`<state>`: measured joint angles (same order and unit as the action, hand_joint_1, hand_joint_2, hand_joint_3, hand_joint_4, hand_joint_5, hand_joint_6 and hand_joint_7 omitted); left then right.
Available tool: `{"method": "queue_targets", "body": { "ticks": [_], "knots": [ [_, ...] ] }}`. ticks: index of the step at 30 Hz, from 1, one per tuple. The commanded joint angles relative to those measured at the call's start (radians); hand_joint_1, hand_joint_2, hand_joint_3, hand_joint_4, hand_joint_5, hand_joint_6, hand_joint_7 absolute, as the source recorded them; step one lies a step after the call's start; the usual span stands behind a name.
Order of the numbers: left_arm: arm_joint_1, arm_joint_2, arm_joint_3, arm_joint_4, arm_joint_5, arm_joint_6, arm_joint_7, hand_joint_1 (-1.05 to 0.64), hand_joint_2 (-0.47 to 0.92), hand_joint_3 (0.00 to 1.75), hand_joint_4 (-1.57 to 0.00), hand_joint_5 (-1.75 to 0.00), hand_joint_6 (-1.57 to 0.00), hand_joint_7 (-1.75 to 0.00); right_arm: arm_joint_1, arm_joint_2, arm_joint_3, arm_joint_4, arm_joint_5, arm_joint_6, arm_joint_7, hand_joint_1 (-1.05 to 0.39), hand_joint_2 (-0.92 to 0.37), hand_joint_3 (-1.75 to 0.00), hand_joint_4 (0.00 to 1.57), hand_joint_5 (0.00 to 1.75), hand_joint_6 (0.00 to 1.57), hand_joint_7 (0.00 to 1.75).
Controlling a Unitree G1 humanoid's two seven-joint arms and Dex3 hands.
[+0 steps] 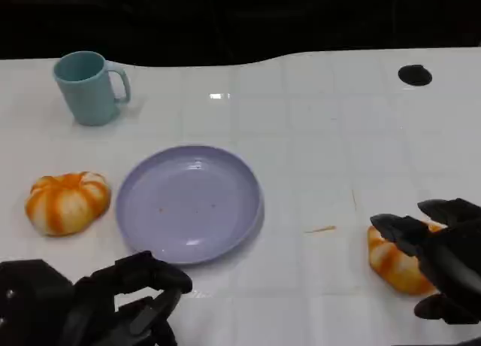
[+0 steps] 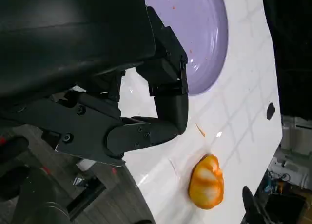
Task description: Grasp the bread from the table and place it into the plate.
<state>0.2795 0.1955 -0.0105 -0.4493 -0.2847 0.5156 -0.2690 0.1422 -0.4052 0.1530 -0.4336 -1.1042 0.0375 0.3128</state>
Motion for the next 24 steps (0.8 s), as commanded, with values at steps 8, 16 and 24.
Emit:
{"method": "queue_targets", "body": {
  "ticks": [8,16,24],
  "knots": [
    [0.007,-0.003,0.004,-0.024,0.004,0.008,0.013,-0.38,0.92,0.49,-0.62,-1.75,-0.59,-1.32,-0.113,-0.014,0.057,0.203,0.009,0.029,-0.008,-0.48,-0.79,-0.01,0.18,0.16,0.28,0.0],
    [0.013,-0.007,-0.002,-0.041,0.005,0.018,0.02,-0.39,0.92,0.49,-0.62,-1.75,-0.59,-1.32,-0.205,-0.003,0.104,0.376,0.042,0.044,-0.046,-0.47,-0.82,-0.01,0.23,0.16,0.36,0.03],
    [0.019,-0.007,-0.004,-0.043,0.008,0.013,0.02,-0.41,0.92,0.48,-0.63,-1.75,-0.6,-1.31,-0.292,0.006,0.133,0.519,0.124,0.067,-0.056,-0.45,-0.87,-0.02,0.3,0.16,0.43,0.03]
  ]
}}
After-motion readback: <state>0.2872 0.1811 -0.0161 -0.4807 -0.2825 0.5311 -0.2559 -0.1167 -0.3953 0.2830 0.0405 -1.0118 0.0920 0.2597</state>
